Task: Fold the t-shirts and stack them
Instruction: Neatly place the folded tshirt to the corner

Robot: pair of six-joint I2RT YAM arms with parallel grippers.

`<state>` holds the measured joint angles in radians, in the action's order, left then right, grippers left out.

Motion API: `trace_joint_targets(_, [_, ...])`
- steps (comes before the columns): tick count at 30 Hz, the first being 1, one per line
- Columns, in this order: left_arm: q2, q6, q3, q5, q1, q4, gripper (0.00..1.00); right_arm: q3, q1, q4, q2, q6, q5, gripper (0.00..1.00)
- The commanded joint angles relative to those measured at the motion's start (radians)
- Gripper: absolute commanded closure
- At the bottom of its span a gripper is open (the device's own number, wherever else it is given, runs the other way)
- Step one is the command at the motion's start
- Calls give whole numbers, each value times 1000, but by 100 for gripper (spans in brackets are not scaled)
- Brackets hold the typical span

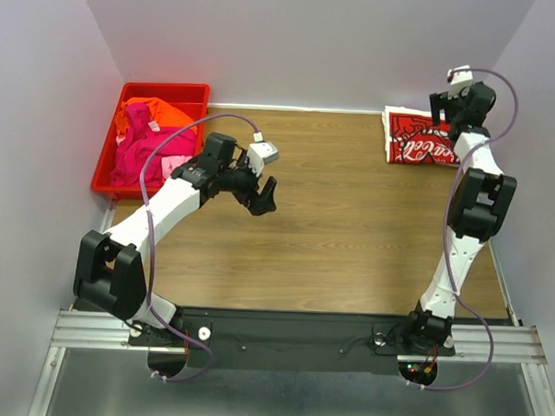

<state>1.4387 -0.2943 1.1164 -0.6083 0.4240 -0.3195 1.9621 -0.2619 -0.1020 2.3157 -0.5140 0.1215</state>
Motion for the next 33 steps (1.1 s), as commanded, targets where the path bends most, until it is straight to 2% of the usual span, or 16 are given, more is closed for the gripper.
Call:
trace_joint_targets(1, [-58,40,77,7,-37,51,1,17,-7,179,-188,163,75,0])
trace_joint_targets(9, [-31,92,252,114,-74,5,1,-12,-7,545,-441,346,280,0])
trace_joint_targets(14, [-31,116,249,186,-82,10,1,-165,-7,666,-610,439,352,0])
trace_joint_targets(18, [-41,121,174,234,-91,-25,1,-423,-4,732,-763,465,456,0])
trace_joint_targets(25, [-147,80,-75,263,-106,-6,1,-796,0,775,-964,362,461,0])
trace_joint_targets(28, [-193,70,-134,340,-106,3,1,-900,1,800,-1044,336,443,0])
trace_joint_targets(33, [-297,61,-185,352,-122,23,1,-983,1,803,-1163,310,380,0])
